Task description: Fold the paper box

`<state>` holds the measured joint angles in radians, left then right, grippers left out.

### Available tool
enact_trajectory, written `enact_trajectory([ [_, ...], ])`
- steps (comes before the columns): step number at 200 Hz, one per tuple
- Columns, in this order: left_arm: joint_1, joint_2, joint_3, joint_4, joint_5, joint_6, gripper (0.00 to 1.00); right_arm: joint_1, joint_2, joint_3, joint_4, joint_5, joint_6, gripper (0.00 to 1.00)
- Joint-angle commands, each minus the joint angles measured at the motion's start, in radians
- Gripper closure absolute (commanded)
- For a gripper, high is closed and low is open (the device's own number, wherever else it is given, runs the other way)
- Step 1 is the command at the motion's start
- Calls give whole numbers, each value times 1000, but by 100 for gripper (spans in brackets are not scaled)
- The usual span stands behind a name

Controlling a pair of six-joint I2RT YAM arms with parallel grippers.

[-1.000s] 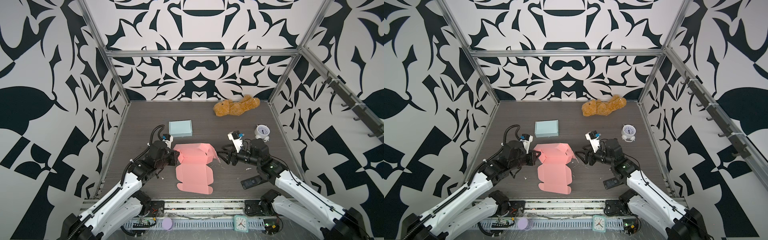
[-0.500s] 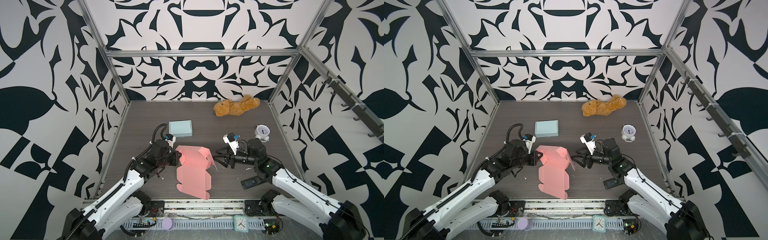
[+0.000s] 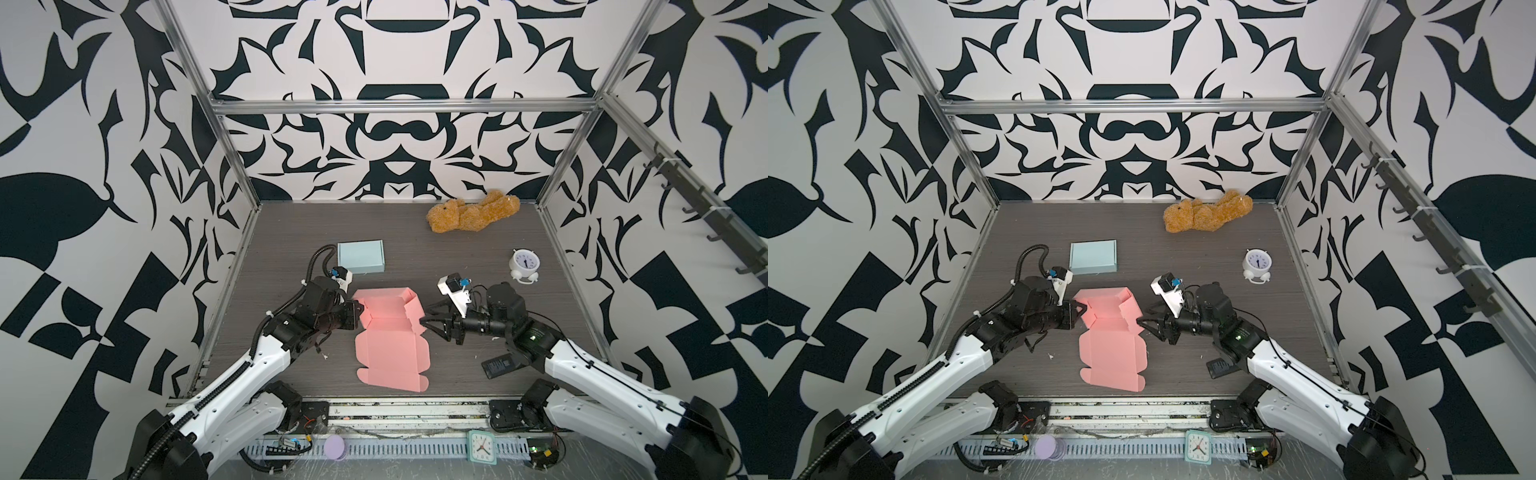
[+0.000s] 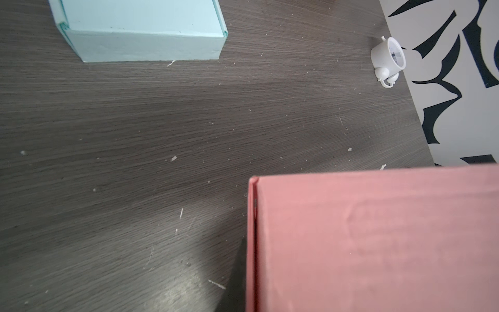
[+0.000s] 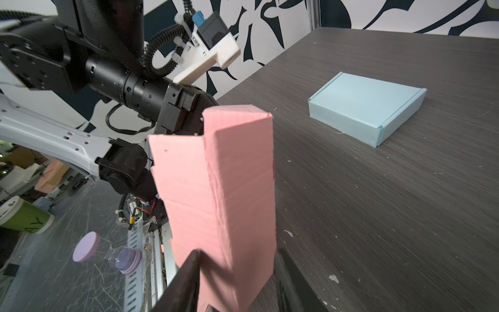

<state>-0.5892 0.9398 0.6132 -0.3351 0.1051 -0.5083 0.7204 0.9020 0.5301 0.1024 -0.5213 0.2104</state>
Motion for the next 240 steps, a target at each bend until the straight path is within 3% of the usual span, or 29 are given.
enact_trajectory([
  [1,3,10,26,-1,3,-26,93,45,2,76,-43,160,-33,56],
  [43,2,32,25,19,-7,-43,92,152,43,152,-121,360,-54,57],
  [100,3,58,28,34,-23,-77,93,242,177,274,-223,552,-58,65],
  [240,-9,77,-25,131,-65,-209,93,397,451,576,-507,1039,-48,63],
])
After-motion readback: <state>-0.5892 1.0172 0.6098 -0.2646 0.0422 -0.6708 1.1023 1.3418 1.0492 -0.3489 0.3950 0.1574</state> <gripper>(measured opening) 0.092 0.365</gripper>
